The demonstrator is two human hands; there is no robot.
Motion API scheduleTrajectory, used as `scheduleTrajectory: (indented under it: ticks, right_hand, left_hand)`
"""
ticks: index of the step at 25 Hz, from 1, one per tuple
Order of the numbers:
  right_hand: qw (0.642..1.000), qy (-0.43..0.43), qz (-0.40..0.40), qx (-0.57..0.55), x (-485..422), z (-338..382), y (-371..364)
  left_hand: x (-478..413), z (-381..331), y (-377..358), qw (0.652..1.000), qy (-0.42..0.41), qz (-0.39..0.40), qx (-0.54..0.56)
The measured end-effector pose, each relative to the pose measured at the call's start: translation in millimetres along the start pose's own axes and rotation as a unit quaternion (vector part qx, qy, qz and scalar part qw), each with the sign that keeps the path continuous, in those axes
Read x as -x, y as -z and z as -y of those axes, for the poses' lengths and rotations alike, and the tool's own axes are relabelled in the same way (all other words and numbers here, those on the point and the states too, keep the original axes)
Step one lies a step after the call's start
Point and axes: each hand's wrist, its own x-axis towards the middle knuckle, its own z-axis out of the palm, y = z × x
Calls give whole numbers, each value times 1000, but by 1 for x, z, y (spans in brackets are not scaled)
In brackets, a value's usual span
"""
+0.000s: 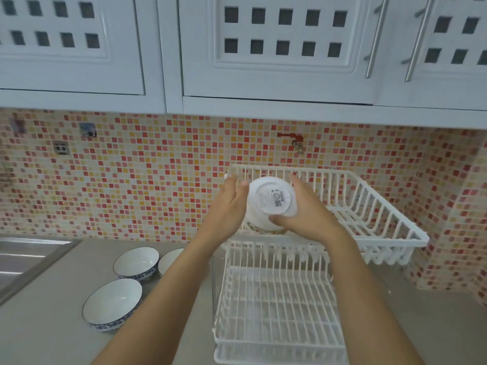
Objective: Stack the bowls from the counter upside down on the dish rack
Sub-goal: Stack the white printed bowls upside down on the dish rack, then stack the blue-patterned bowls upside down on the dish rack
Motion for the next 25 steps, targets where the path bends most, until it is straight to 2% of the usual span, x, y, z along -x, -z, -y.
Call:
scheduleTrajectory:
  ticks: [6,9,13,18,25]
  right_hand:
    - [987,110,-88,-82,20,80,-65]
    - [984,127,-56,-109,22,115,-135]
    - [991,79,30,-102,23,136,-238]
    - [990,-12,103,-94,17,125,-339]
    - [977,-90,188,-51,-37,88,-445]
  left_hand:
    - [43,32,86,999,19,-36,-34]
    - [67,79,136,990,82,-64,-92]
    - [91,171,181,967,191,-49,-163]
    - [115,269,191,932,298,-20,-208]
    - [90,379,177,898,396,-13,-191]
